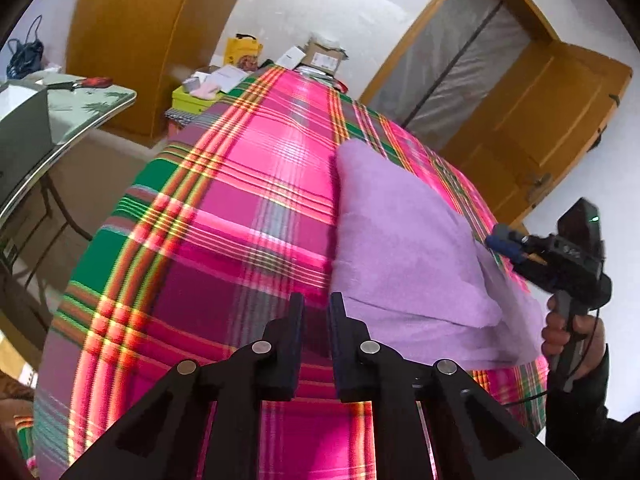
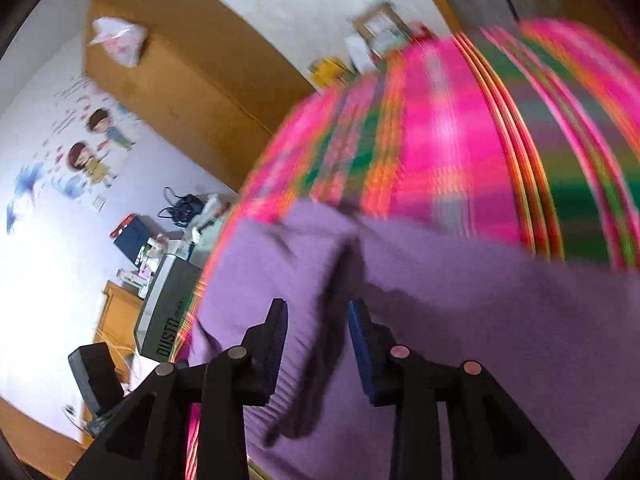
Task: Fold clothes
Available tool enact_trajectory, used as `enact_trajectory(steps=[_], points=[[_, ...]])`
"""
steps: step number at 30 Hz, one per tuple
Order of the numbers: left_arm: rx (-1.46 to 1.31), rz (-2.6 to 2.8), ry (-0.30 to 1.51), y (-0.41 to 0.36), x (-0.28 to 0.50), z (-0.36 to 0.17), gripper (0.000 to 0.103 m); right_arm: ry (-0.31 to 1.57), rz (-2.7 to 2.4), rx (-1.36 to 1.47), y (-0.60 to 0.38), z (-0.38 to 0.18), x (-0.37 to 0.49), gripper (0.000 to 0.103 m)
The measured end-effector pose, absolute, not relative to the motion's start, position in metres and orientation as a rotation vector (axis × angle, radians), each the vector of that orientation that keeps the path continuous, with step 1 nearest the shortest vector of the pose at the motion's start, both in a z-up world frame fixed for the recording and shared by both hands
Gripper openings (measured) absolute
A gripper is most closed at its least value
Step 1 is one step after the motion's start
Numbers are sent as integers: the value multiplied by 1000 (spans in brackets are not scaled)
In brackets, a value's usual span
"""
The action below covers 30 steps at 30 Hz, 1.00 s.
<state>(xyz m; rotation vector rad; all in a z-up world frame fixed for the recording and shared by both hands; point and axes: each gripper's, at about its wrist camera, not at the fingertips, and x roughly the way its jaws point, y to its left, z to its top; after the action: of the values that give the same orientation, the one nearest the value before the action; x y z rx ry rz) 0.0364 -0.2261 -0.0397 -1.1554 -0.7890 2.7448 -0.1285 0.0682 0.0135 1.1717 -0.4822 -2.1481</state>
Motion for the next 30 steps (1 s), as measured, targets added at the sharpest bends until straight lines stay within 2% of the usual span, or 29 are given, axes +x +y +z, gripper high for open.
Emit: enact_trajectory(steps=[6,13,15,17,24,26,30], points=[[-1140,2706,-836,-228,29,-44,13,-198,-2103,1067,5,47,-137,34],[-1153,2651,-854,-222,24,-50,13,49,-2054,1076,-78,47,-168,34],[-1157,2630,-874,-222,24,-51,13,74,-2048,1074,-92,45,-176,34],[-1161,2618,-887,-224,23,-51,20,104,-2013,1100,-105,40,-184,34],[-1158,2614,-848,-218,22,-50,20,174,-1920,1202,-128,20,-204,34],[-1158,2620,-828,-215,23,-49,19,193,-1905,1223,-130,17,-206,28],[-1162,2622,-830,-215,22,-49,19,222,-1886,1254,-135,16,-210,28]])
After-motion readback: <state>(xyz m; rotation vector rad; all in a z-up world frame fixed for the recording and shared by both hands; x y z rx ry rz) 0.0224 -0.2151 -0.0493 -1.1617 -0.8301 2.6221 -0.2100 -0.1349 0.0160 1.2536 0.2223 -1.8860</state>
